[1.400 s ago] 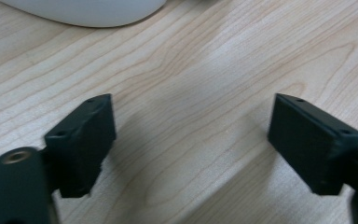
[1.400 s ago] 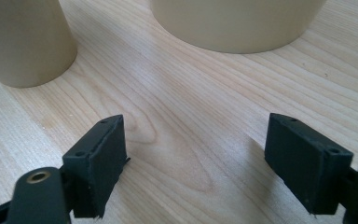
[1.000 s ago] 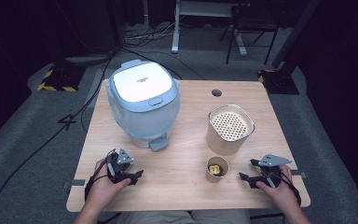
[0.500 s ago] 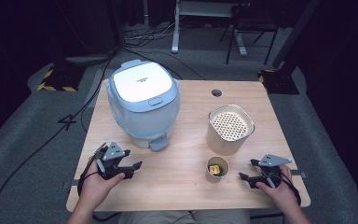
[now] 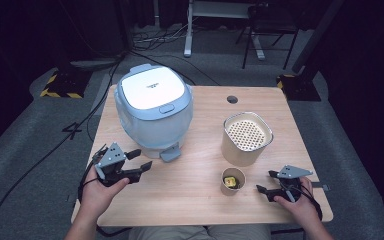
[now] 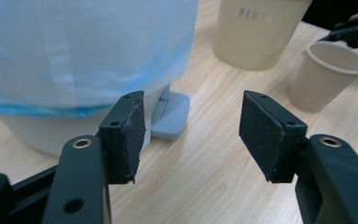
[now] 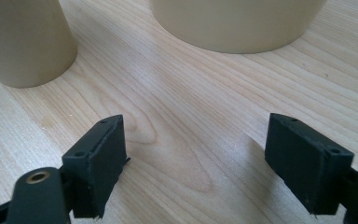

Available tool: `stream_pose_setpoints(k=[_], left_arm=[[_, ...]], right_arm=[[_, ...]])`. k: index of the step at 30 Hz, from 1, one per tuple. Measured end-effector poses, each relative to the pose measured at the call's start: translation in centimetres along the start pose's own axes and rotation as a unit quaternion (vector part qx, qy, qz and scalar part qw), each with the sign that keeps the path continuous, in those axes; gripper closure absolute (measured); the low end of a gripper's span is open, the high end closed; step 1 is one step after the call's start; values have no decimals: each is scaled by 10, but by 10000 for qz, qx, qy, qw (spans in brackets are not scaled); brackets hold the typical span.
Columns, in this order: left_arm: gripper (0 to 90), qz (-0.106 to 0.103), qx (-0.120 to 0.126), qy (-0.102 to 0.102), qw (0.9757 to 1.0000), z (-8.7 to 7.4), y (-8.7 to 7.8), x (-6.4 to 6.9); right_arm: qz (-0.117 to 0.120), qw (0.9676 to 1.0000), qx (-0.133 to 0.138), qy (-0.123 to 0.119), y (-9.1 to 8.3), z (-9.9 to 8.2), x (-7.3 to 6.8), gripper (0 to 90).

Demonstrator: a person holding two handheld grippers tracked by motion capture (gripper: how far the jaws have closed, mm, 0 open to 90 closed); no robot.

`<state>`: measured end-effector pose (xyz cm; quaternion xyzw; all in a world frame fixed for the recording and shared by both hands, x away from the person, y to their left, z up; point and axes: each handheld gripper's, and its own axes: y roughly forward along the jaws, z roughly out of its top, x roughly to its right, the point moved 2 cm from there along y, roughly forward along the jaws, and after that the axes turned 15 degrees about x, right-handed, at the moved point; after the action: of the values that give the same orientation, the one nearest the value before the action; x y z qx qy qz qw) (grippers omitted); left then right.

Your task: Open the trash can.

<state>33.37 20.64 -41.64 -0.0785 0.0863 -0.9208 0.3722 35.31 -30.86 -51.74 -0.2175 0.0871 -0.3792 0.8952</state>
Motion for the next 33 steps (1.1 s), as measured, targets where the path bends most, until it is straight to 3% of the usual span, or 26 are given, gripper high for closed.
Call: stream_pose_setpoints(k=[3, 4, 6, 12, 18, 24, 33], left_arm=[[454, -134, 76, -96, 9998, 6, 0, -2], [454, -252, 165, -213, 9993, 11, 0, -2], [487, -435, 291, -238, 9983, 24, 0, -3], [532, -622, 380, 72, 9973, 55, -1, -2], [645, -1032, 609, 190, 9926, 80, 4, -1], [735, -1183, 928, 68, 9886, 105, 9, -8], [770, -1206, 1096, 38, 9866, 128, 19, -18]], right_arm=[[-24, 10000, -1, 11, 0, 0, 0, 209], [-24, 10000, 3, 19, 1, 0, -1, 209], [20, 10000, -3, 35, 0, 0, 0, 215], [17, 10000, 3, 25, 0, 0, 0, 220], [28, 10000, 21, 13, 0, 0, 0, 233], [53, 10000, 36, -5, 0, 0, 0, 253], [51, 10000, 41, -3, 0, 0, 0, 254]])
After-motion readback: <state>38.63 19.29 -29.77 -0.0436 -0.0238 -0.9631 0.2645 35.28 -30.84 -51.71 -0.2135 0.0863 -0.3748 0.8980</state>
